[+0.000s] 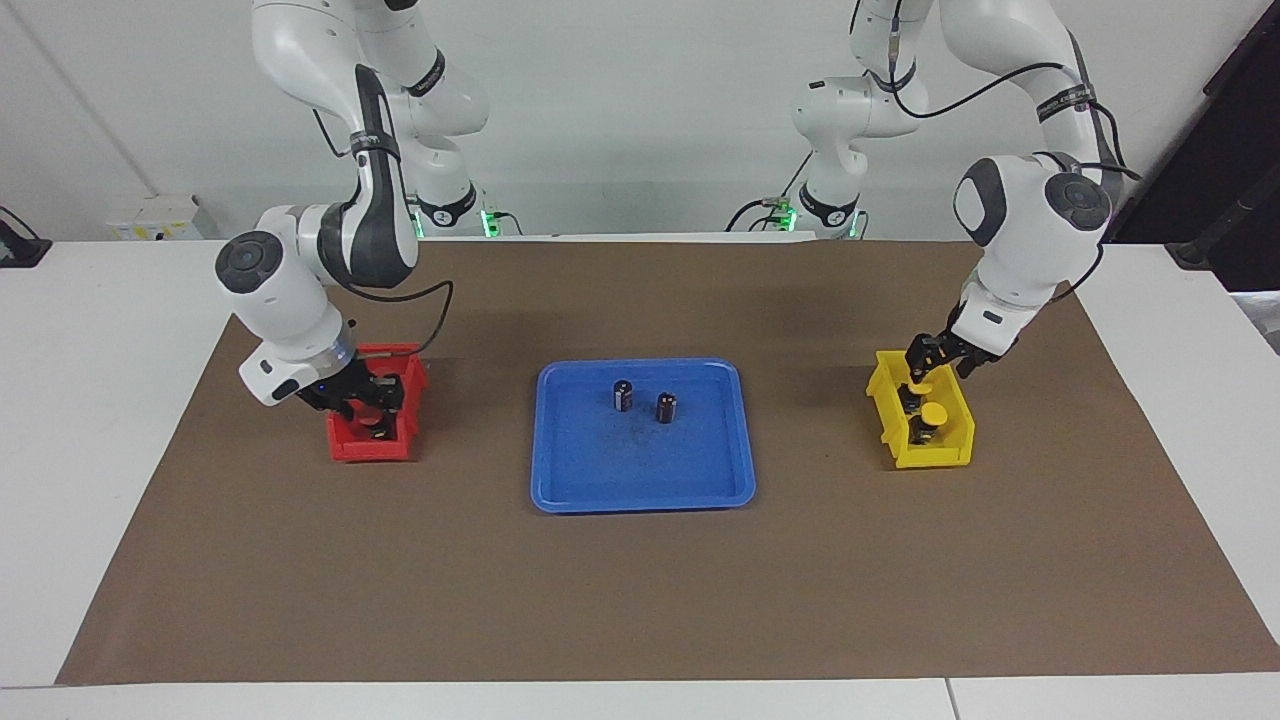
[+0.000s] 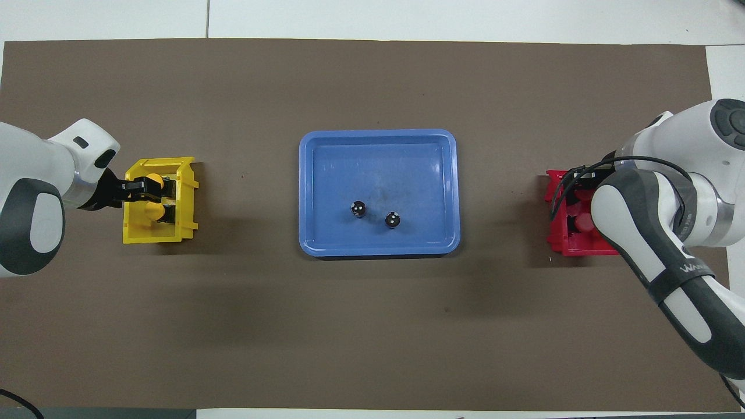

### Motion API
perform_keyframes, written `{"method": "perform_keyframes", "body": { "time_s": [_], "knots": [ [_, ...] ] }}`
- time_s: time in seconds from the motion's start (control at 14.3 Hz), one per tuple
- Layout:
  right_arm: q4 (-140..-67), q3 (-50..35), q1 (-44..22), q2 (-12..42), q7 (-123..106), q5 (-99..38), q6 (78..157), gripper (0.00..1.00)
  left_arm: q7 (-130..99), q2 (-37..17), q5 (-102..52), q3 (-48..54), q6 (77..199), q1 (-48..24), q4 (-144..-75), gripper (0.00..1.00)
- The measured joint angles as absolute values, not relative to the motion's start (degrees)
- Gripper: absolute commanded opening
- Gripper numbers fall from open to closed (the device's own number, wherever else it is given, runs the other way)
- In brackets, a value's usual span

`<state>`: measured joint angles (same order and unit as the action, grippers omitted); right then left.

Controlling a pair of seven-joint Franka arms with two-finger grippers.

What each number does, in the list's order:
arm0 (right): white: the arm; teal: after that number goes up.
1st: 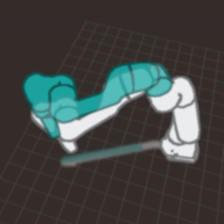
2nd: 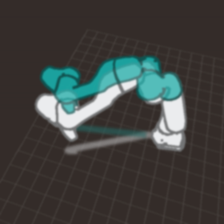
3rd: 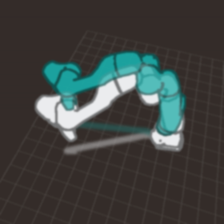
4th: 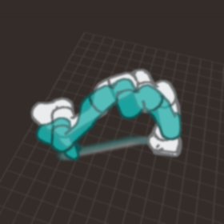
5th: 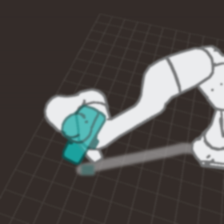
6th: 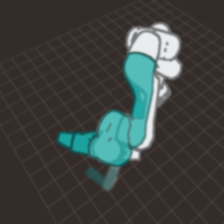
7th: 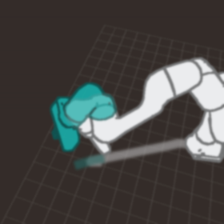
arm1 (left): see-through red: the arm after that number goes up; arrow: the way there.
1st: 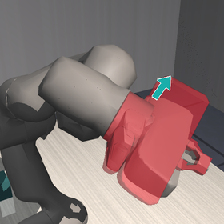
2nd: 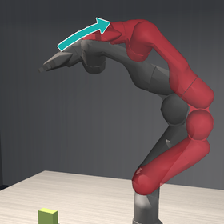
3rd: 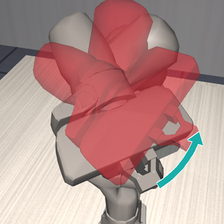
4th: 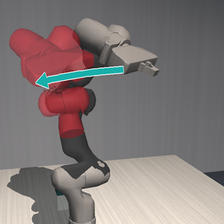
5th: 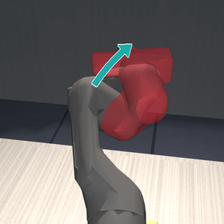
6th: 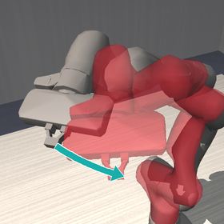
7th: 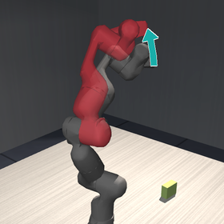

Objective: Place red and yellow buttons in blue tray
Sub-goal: 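Grasp a yellow button with the left gripper while the right gripper grasps red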

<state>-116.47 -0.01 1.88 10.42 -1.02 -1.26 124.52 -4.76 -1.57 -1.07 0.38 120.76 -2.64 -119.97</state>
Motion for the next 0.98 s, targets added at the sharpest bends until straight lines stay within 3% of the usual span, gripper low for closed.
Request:
{"method": "perform_keyframes", "body": {
  "time_s": [0.21, 0.35, 0.42, 0.49, 0.77, 0.98],
  "knots": [
    [-117.3, 0.0, 1.9, 10.4, -2.9, -1.2, 125.1, 0.49, -4.8, -1.6, -1.1, 0.5, 120.8, -2.6, -121.9, 0.75],
    [-117.4, 0.0, 2.0, 10.4, -3.6, -1.2, 125.1, 0.32, -5.2, -1.6, -1.1, 0.7, 122.1, -2.7, -123.4, 0.75],
    [-117.4, 0.0, 2.0, 10.4, -3.8, -1.2, 125.1, 0.18, -5.4, -1.6, -1.1, 0.7, 123.1, -2.7, -123.9, 0.75],
    [-117.4, 0.0, 2.0, 10.4, -3.8, -1.2, 125.1, 0.12, -5.5, -1.6, -1.1, 0.7, 123.8, -2.7, -124.2, 0.75],
    [-116.0, 0.1, 2.0, 10.3, -3.8, -1.2, 123.5, 0.11, -6.6, -1.6, -1.1, 0.7, 125.9, -2.7, -124.4, 0.74],
    [-110.3, 0.0, 2.0, 10.3, -3.9, -1.1, 116.6, 0.11, -7.0, -1.6, -1.1, 0.8, 126.6, -2.7, -125.1, 0.74]
  ]
}}
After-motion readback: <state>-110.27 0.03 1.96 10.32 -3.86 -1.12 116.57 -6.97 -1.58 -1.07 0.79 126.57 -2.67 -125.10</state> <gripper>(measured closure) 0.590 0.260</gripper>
